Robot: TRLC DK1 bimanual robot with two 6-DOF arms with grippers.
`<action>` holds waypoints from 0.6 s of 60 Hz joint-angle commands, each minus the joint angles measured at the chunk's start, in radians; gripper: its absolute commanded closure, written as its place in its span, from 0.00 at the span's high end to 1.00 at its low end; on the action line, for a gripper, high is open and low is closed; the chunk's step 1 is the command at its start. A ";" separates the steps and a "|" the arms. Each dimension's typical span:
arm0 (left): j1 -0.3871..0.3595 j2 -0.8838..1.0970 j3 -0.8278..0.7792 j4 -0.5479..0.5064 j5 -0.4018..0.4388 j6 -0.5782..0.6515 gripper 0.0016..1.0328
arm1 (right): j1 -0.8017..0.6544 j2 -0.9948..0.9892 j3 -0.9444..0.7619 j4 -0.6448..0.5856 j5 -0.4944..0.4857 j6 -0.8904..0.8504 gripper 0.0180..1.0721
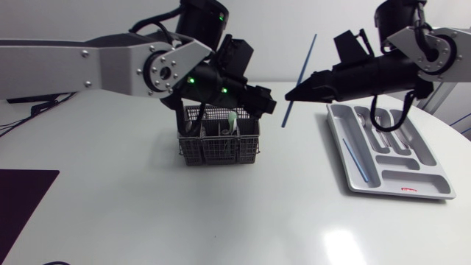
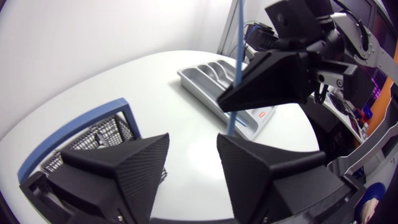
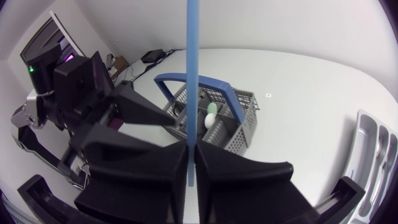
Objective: Unload the cutlery basket into the drawer organizer.
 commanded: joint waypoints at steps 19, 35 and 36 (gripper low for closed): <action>0.153 -0.146 -0.039 -0.139 -0.029 0.316 0.66 | -0.358 0.113 -0.058 -0.189 0.095 -0.304 0.06; 0.184 -0.149 -0.079 -0.226 -0.028 0.695 0.66 | -0.482 0.305 -0.038 -0.152 0.270 -0.375 0.07; 0.184 -0.147 -0.084 -0.228 -0.028 0.712 0.66 | -0.482 0.309 -0.038 -0.148 0.276 -0.375 0.07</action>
